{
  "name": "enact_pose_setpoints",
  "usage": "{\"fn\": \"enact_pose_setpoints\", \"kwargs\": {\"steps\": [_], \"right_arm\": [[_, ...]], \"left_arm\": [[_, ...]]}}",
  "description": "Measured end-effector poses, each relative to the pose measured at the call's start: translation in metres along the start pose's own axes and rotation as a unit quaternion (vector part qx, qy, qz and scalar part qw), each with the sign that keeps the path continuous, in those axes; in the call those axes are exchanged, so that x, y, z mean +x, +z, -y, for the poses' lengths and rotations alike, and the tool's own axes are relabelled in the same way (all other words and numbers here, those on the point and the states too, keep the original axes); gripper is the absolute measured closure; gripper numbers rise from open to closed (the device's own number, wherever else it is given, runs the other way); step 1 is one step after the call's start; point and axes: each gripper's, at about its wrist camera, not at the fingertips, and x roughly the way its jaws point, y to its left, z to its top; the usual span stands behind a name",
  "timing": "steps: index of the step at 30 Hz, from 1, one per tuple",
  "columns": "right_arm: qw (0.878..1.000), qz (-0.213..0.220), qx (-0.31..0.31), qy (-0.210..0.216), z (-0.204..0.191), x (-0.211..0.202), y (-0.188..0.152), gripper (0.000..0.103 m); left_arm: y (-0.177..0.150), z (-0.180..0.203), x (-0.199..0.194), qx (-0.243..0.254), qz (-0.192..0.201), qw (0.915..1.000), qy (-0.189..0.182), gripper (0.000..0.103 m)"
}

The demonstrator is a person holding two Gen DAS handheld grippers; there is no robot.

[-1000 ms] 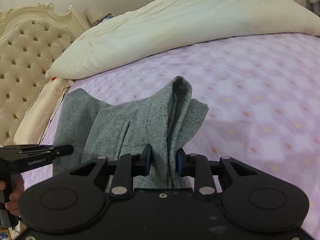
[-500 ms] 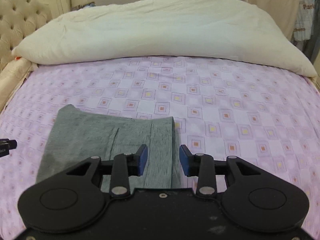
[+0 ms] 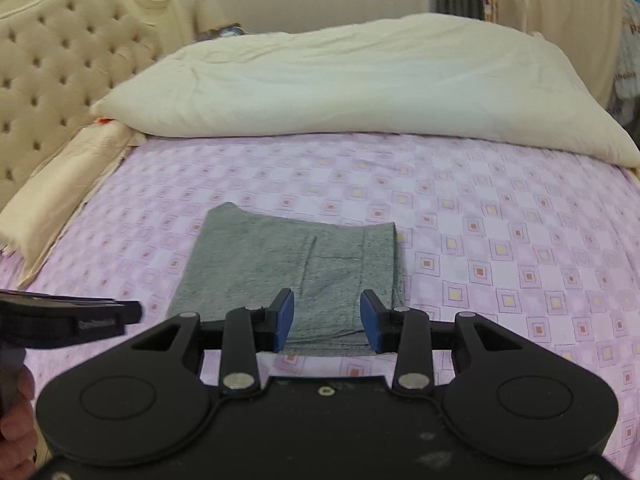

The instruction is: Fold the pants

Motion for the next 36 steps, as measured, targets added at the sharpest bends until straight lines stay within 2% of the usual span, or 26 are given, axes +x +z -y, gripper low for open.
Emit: {"fn": "enact_pose_setpoints", "kwargs": {"steps": [6, 13, 16, 18, 30, 36], "right_arm": [[1.000, 0.025, -0.013, 0.009, -0.001, -0.025, -0.002, 0.063], [0.999, 0.026, -0.007, 0.018, -0.001, -0.042, 0.000, 0.062], [1.000, 0.026, -0.005, 0.014, -0.001, -0.041, -0.001, 0.062], [0.999, 0.030, 0.000, 0.011, 0.000, -0.041, -0.001, 0.062], [0.999, 0.033, 0.011, -0.030, -0.026, -0.037, 0.004, 0.062], [0.999, 0.035, -0.001, -0.032, -0.043, -0.037, 0.008, 0.061]], "left_arm": [[-0.012, 0.008, -0.036, -0.007, 0.021, 0.9997, 0.007, 0.063], [-0.016, 0.013, -0.054, -0.003, 0.025, 0.9996, 0.016, 0.063], [-0.017, 0.013, -0.055, 0.001, 0.024, 0.9996, 0.016, 0.061], [-0.017, 0.011, -0.053, 0.002, 0.020, 0.9997, 0.012, 0.055], [-0.005, -0.007, -0.034, 0.033, 0.003, 0.9990, -0.029, 0.055], [0.004, -0.020, -0.025, 0.034, -0.002, 0.9986, -0.040, 0.055]]}}
